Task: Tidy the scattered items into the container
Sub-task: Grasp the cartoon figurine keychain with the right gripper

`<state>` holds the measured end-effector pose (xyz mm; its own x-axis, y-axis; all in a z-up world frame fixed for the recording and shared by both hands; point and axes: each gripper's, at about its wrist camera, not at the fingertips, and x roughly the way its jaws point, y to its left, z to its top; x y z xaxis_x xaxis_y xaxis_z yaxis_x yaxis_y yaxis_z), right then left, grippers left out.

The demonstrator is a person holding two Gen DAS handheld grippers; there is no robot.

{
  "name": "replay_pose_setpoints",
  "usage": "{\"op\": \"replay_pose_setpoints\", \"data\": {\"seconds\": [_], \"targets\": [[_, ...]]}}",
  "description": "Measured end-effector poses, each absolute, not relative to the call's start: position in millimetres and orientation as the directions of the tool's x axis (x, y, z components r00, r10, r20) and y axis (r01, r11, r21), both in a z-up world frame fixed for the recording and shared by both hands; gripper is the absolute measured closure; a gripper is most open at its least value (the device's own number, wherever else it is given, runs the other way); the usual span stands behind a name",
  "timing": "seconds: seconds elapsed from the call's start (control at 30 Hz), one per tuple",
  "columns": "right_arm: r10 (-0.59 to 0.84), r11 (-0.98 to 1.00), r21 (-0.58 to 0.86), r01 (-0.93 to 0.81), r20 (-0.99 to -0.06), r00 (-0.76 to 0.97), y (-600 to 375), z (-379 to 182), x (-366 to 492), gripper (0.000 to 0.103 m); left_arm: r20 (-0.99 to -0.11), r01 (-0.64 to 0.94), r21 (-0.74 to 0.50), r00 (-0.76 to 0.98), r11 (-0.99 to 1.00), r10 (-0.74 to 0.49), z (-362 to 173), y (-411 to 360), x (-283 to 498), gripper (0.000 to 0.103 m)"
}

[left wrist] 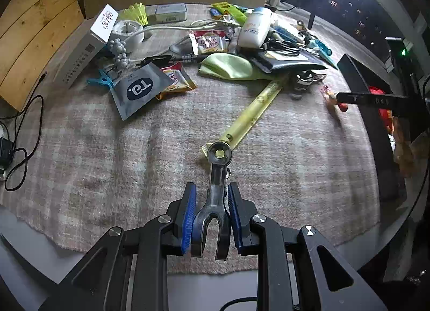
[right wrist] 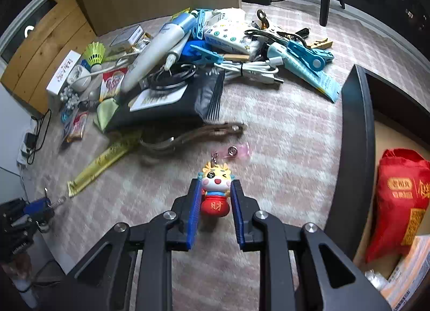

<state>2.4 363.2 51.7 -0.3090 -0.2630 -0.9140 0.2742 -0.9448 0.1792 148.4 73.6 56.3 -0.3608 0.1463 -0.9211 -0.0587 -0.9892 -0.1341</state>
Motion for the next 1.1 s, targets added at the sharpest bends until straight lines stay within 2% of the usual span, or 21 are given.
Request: {"op": "replay_pose_setpoints", "data": {"seconds": [0.2,0.27,0.3,0.33,0.43,0.57,0.6,0.67,0.83,1.1], "targets": [[-0.262,-0.952,0.184,0.244,-0.902,-0.344,376.6,59.0,9.2,0.102,-0.917,-0.058,-0.128,-0.375,-0.99,0.14,61.3,80.1,146.2,0.08],[-0.289,-0.945,0.216,0.247,-0.905,-0.312,376.6,55.3,5.7,0.088,-0.918,-0.059,-0.128,-0.371,-0.99,0.14,56.9,79.1,141.2,0.08],[-0.297,-0.941,0.225,0.252,-0.906,-0.301,373.7,53.4,4.9,0.073,-0.919,-0.056,-0.126,-0.369,-0.99,0.138,55.2,79.1,141.0,0.08],[-0.283,-0.944,0.207,0.257,-0.908,-0.309,370.2,52.6,5.4,0.066,-0.92,-0.055,-0.13,-0.366,-0.99,0.141,54.1,79.3,141.4,0.08],[-0.212,-0.951,0.121,0.284,-0.925,-0.315,356.3,44.9,4.7,0.065,-0.923,-0.04,-0.13,-0.361,-0.991,0.136,51.2,78.9,144.0,0.08],[-0.239,-0.945,0.158,0.287,-0.932,-0.273,348.4,33.6,-0.2,0.065,-0.922,-0.023,-0.14,-0.362,-0.99,0.138,49.2,77.0,145.4,0.08],[-0.24,-0.942,0.158,0.295,-0.934,-0.265,344.3,31.7,-0.3,0.067,-0.922,-0.019,-0.142,-0.362,-0.99,0.139,49.0,76.5,145.2,0.08],[-0.212,-0.938,0.117,0.327,-0.939,-0.272,333.5,30.5,3.5,0.08,-0.921,-0.014,-0.148,-0.363,-0.989,0.143,49.8,76.4,144.6,0.08],[-0.243,-0.933,0.146,0.328,-0.93,-0.276,335.2,38.3,11.5,0.08,-0.907,-0.034,-0.157,-0.39,-0.987,0.158,64.7,85.9,139.1,0.08],[-0.261,-0.957,0.179,0.23,-0.877,-0.403,399.0,94.2,28.4,0.08,-0.869,-0.148,-0.203,-0.427,-0.968,0.248,99.8,143.9,110.8,0.08]]}}
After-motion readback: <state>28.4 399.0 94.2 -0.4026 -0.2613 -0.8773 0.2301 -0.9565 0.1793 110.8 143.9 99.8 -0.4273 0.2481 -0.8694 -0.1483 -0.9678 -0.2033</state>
